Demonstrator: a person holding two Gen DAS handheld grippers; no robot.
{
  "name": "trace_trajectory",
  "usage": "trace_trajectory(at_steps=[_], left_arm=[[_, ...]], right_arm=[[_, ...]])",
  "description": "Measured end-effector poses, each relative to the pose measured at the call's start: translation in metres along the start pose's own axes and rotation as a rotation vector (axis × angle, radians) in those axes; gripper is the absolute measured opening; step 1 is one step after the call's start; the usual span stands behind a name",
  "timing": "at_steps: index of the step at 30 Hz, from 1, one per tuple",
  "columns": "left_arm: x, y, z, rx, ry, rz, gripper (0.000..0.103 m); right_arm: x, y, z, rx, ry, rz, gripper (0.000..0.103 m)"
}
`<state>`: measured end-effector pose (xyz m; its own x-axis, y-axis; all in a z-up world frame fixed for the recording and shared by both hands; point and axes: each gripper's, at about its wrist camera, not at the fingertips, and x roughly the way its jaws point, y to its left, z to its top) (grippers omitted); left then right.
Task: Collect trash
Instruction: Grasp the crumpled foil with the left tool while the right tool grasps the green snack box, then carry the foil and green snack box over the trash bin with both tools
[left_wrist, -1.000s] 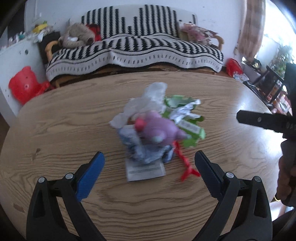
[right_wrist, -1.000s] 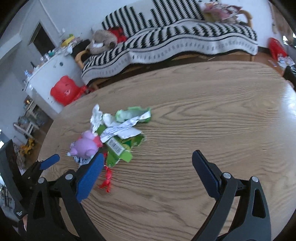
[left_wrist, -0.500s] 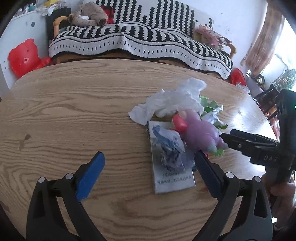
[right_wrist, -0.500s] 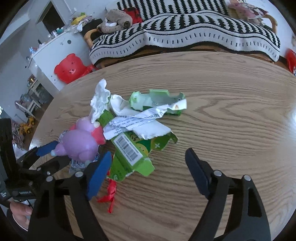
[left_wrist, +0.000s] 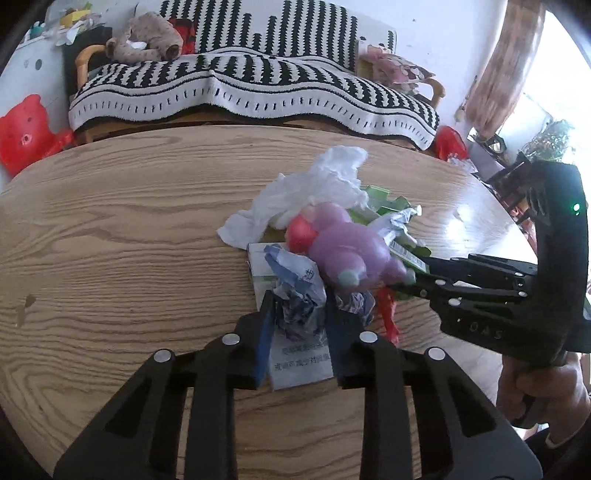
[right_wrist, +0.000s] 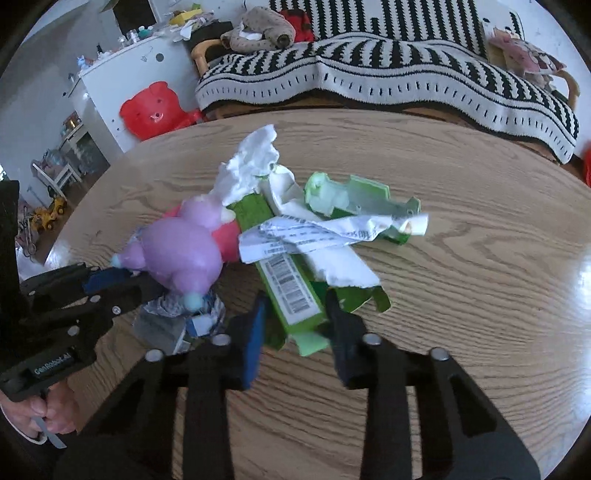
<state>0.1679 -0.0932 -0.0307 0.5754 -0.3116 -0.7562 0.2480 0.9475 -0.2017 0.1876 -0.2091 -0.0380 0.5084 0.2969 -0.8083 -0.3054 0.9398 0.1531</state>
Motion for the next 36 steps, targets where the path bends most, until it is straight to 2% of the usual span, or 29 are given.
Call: trace_trajectory(at_steps=[2,7,17,22,25,28,36], left_arm=[[-0.006,-0.001,0.0,0.0,-0.012,0.005,0.024],[-0.024,-0.003,0.003,-0.003,-0.048,0.004,0.024],[-0.062,-0.01,0.009,-0.023,-0.133,-0.003,0.023],[-0.073,-0.019,0.014,-0.033,-0.157,-0.031,0.023],[-0.076,-0.031,0.014,-0.018,-0.166,-0.031,0.023],[-0.079,-0.042,0.015,-0.008,-0.169,-0.048,0.023],[-0.075,-0.079,0.014,0.039,-0.16,-0.071,0.023]], right_arm=[[-0.007,0.003,0.001,-0.009,-0.022,-0.01,0.022],[-0.033,0.007,0.003,0.003,-0.076,0.035,0.017],[-0.094,-0.001,-0.003,0.05,-0.172,0.087,0.017],[-0.124,-0.016,-0.013,0.124,-0.203,0.161,0.017],[-0.136,-0.023,-0.02,0.132,-0.213,0.137,0.017],[-0.149,-0.033,-0.027,0.169,-0.219,0.162,0.017],[-0.183,-0.047,-0.047,0.158,-0.25,0.071,0.017]])
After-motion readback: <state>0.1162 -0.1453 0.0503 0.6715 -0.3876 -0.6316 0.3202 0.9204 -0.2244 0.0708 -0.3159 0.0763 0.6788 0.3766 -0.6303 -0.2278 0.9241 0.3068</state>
